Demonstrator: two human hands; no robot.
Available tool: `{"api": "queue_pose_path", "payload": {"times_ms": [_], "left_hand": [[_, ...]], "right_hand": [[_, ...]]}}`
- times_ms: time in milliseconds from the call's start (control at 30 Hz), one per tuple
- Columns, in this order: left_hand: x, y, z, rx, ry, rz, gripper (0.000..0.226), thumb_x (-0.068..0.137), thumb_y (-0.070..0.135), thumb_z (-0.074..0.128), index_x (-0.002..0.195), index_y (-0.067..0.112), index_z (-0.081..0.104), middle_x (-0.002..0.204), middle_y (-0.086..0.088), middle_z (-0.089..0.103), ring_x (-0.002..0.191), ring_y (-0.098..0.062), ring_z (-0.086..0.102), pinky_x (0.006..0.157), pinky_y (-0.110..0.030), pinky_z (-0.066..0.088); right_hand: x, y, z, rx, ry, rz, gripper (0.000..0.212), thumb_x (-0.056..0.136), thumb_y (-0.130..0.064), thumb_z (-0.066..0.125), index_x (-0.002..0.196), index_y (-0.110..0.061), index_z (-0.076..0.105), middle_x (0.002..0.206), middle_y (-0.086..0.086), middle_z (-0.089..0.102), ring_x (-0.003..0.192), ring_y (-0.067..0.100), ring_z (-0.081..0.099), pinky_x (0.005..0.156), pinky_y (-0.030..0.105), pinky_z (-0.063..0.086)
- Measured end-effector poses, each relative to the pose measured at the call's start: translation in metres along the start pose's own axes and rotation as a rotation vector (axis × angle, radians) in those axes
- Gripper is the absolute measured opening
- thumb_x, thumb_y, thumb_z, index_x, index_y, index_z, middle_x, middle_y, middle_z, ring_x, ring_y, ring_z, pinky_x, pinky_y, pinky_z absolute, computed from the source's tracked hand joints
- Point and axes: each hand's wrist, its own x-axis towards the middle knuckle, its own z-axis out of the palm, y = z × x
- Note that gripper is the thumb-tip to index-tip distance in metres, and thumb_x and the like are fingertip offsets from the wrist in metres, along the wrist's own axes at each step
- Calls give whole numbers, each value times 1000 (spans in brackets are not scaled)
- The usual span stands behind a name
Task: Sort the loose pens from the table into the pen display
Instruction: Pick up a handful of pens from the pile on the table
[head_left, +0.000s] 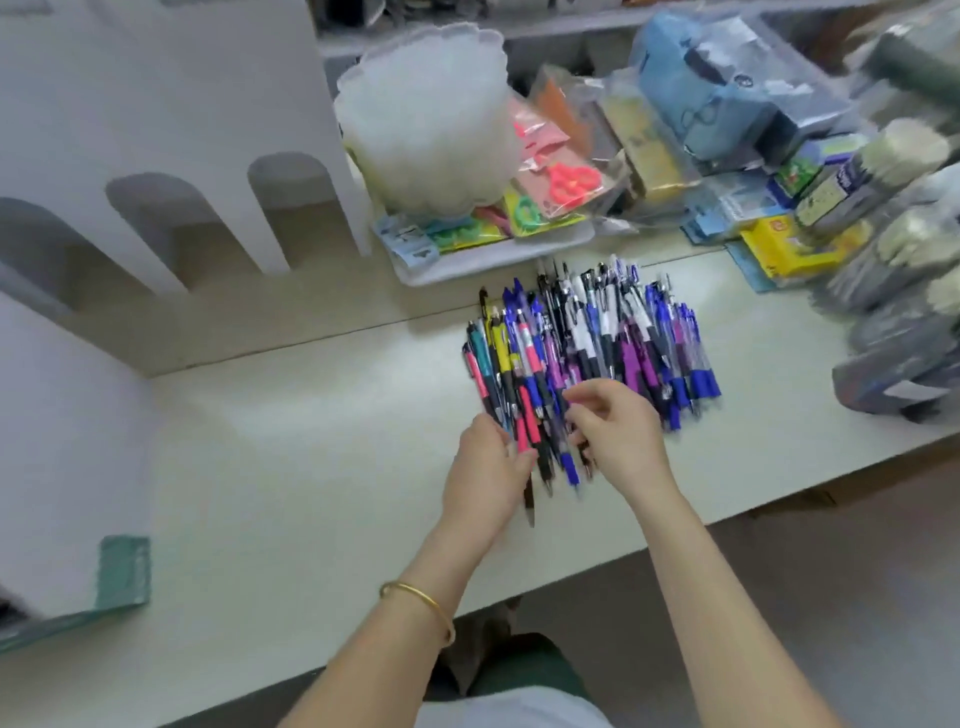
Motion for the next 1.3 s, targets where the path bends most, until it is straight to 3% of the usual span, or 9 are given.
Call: {"api": "queue_pose_path", "payload": {"times_ms": [100,300,433,700,933,1033,1100,1200,1300], "left_hand": [[-4,5,17,129,69,-34,33,91,38,60,104,15,39,96,-2,56,85,-24,59,58,-31,39],[-2,13,36,262,229,-64,36,92,37,59,110,14,38,100,-2,62,87,-24,62,62,-34,47],[-1,27,43,270,213,-201,38,91,29,61,113,10,37,106,-7,62,94,-29,62,67,-37,47],[-8,45,53,377,162,-391,25,94,10,47,115,4,36,109,-11,61,97,-31,61,65,-33,39],[-17,39,-11,161,-99,-411,2,97,12,36,97,12,38,82,-4,48,66,-17,44,55,-30,32],[-5,41,-43,19,68,-430,5,97,13,37,101,10,40,77,-4,45,61,-16,41,51,-30,30],[21,39,-44,-39,229,-452,16,98,16,38,110,7,39,85,-7,49,67,-21,46,55,-31,35],[61,39,-21,-128,325,-468,37,98,33,44,124,7,37,118,-15,49,93,-30,57,81,-40,51],[77,42,3,23,335,-422,64,95,52,46,137,6,29,133,-15,36,117,-33,48,93,-41,43]], "right_hand": [[10,-2,2,28,-36,-28,24,95,-5,49,107,-22,60,82,-2,62,61,8,61,53,16,49],[39,-10,0,-9,-143,-162,25,97,-8,47,111,-25,59,85,-4,60,58,0,59,53,17,47],[57,-13,-4,-9,-249,-222,25,97,-10,47,115,-22,57,84,-4,59,56,-3,58,52,12,46],[84,-16,-12,23,-404,-290,24,96,-10,47,113,-23,57,82,0,63,56,1,60,61,30,53],[102,-24,-10,46,-427,-321,25,96,-6,47,112,-19,60,81,1,63,66,14,63,56,27,52],[106,-24,-7,-83,-439,-403,27,96,-7,47,113,-21,64,85,-5,62,61,14,60,50,18,44],[109,-25,-3,-295,-463,-521,24,97,-14,50,113,-21,67,88,-5,59,60,13,54,58,23,43],[111,-24,-1,-558,-482,-592,18,96,-27,53,105,-22,68,100,1,55,82,15,54,70,28,43],[115,-23,-6,-593,-464,-565,17,94,-31,57,99,-18,65,94,0,47,80,17,54,72,31,47]]}}
